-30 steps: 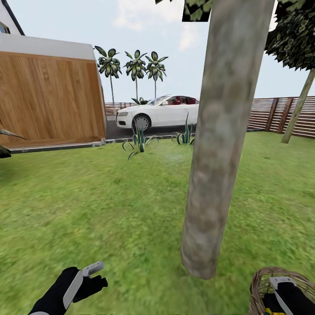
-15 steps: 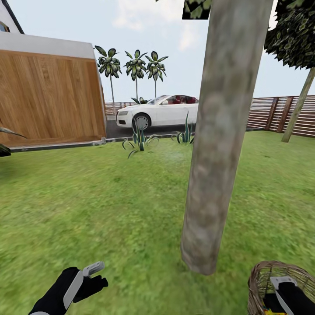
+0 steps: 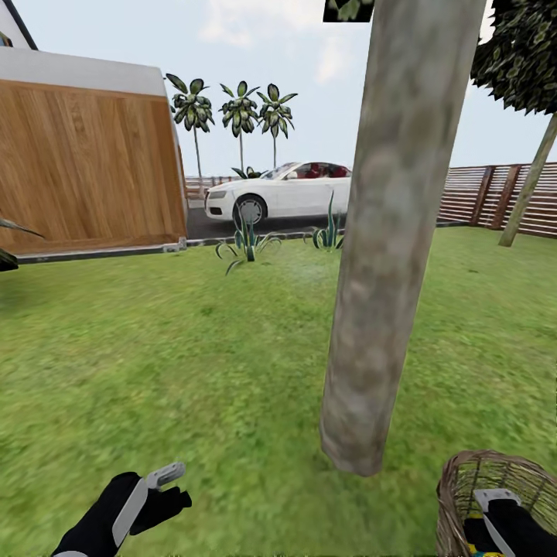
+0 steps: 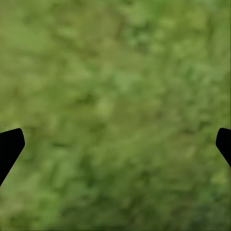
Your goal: Take the three Easter eggs out of the wicker basket on the lawn in the garden, then place them on the lawn next to a single tree (choose any tree) so that all three eggs are next to the same tree and none are left in the basket.
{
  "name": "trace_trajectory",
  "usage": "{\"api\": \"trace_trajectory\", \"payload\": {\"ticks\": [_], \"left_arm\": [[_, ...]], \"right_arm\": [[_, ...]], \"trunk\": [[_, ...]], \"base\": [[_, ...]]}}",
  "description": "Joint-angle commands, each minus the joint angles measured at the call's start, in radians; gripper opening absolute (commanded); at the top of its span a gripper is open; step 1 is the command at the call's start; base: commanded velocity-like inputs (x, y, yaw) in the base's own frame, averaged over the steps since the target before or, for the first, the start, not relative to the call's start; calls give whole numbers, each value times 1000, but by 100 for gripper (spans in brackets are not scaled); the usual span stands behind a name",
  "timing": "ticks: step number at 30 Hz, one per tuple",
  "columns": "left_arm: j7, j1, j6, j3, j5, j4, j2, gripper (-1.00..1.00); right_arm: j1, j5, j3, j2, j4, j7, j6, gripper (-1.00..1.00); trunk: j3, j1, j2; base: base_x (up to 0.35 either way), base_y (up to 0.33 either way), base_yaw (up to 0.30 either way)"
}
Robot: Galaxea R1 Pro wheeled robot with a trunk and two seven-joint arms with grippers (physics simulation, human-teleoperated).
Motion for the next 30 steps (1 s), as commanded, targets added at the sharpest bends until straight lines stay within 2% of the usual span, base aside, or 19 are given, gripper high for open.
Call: {"api": "trace_trajectory", "payload": {"ticks": [1, 19, 22, 30], "left_arm": [[5, 0, 5, 2, 9, -1, -1, 100], [5, 0, 5, 2, 9, -1, -2, 100], [5, 0, 5, 3, 9, -1, -2, 100], [5, 0, 5, 3, 9, -1, -2, 100]], "right_arm": [[0, -2, 0, 0, -2, 0, 5, 100], [0, -1, 4, 8, -2, 0, 7, 100], [0, 7, 4, 32, -2, 0, 8, 100], [0, 9, 6, 39, -2, 0, 10, 100]], "trunk": [[-5, 0, -1], [-75, 8, -5], [-86, 10, -6], [-117, 13, -8]], "base": [[0, 0, 0], [0, 0, 0], [0, 0, 0], [0, 0, 0]]}}
